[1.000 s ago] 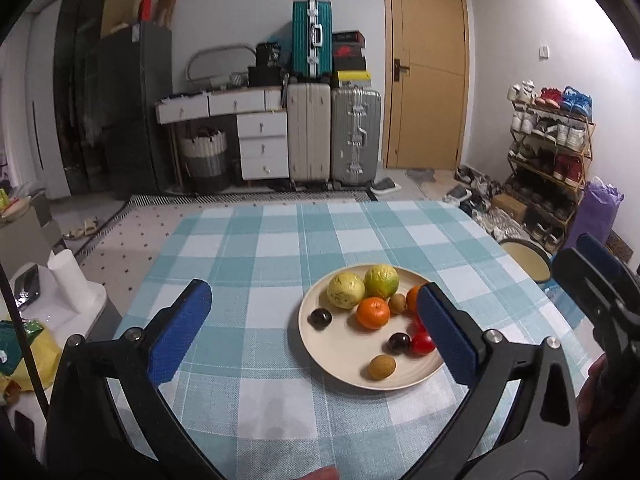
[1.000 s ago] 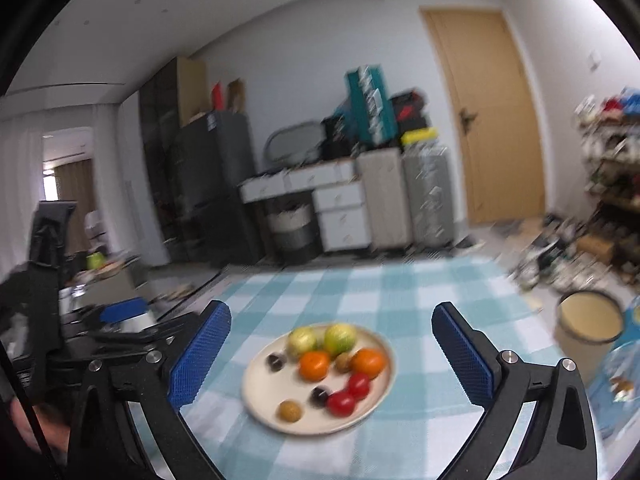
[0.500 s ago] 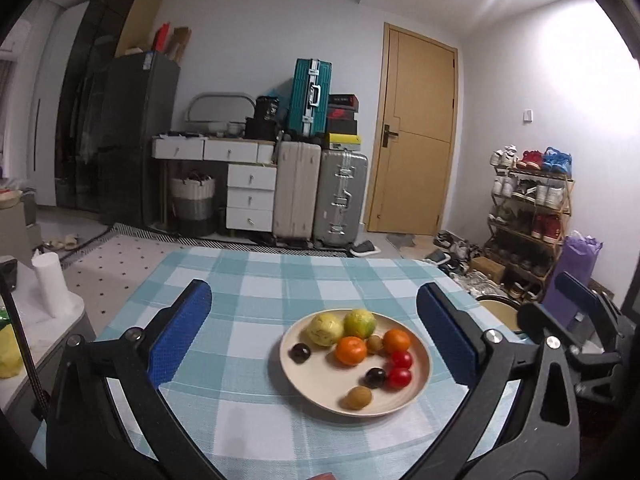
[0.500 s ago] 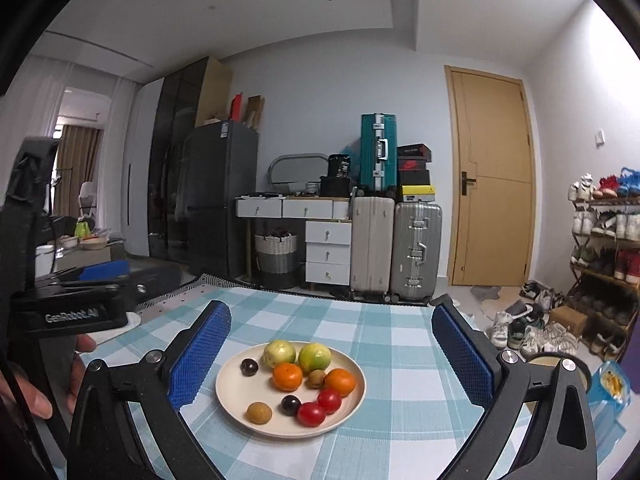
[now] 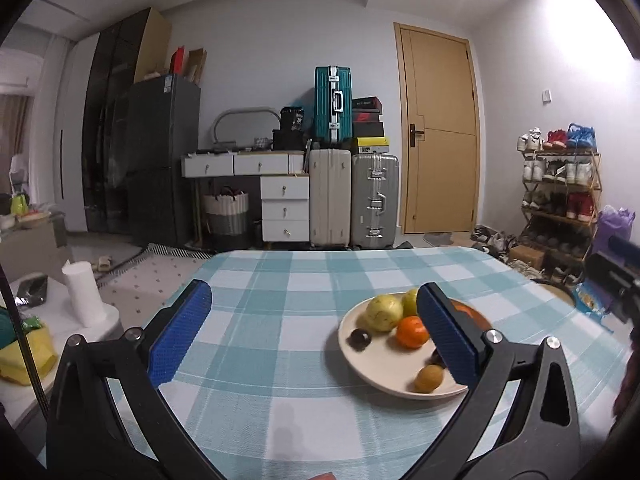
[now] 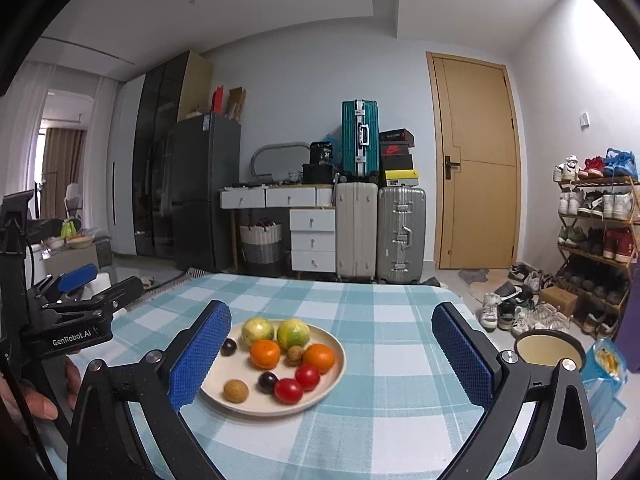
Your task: Organize fruits
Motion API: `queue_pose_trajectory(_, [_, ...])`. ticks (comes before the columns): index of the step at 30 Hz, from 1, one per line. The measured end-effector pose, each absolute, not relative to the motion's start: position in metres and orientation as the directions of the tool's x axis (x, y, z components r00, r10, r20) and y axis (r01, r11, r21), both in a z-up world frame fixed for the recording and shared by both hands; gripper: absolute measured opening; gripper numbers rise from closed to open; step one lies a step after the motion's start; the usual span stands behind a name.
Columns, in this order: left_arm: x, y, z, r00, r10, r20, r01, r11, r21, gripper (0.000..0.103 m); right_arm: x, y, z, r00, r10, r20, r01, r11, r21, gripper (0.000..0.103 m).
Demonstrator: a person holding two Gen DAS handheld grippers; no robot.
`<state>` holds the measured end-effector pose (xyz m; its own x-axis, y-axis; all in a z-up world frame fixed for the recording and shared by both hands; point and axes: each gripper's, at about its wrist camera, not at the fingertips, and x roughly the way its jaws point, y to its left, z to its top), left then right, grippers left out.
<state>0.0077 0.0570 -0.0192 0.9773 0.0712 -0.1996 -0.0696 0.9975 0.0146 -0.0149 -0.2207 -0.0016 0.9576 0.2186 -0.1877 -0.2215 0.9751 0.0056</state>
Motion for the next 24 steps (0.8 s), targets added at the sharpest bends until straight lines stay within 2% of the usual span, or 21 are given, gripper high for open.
queue_pose_trajectory(5, [0.014, 0.057, -0.03, 0.974, 0.082, -0.21, -0.074, 0.996, 0.049, 0.103, -0.01, -0.222, -0.01, 0.954, 0.21, -0.213, -0.222, 0.974, -0.035, 0.103])
queue_pose_trajectory(13, [0.028, 0.065, -0.041, 0.961, 0.058, -0.272, -0.06, 0.998, 0.004, 0.103, -0.004, -0.224, -0.022, 0.952, 0.217, -0.216, -0.231, 0.972, -0.042, 0.103])
queue_pose_trajectory(16, [0.039, 0.068, -0.047, 0.941, 0.048, -0.336, -0.056, 0.998, -0.015, 0.103, 0.001, -0.226, -0.024, 0.942, 0.236, -0.24, -0.247, 0.969, -0.019, 0.103])
queue_pose_trajectory(21, [0.04, 0.063, -0.049, 0.948, 0.048, -0.316, -0.049, 0.999, 0.005, 0.103, 0.024, -0.228, -0.034, 0.907, 0.245, -0.342, -0.247, 0.968, 0.038, 0.103])
queue_pose_trajectory(24, [0.042, 0.065, -0.05, 0.944, 0.065, -0.324, -0.068, 0.998, 0.002, 0.103, 0.025, -0.228, -0.035, 0.902, 0.253, -0.348, -0.255, 0.966, 0.041, 0.103])
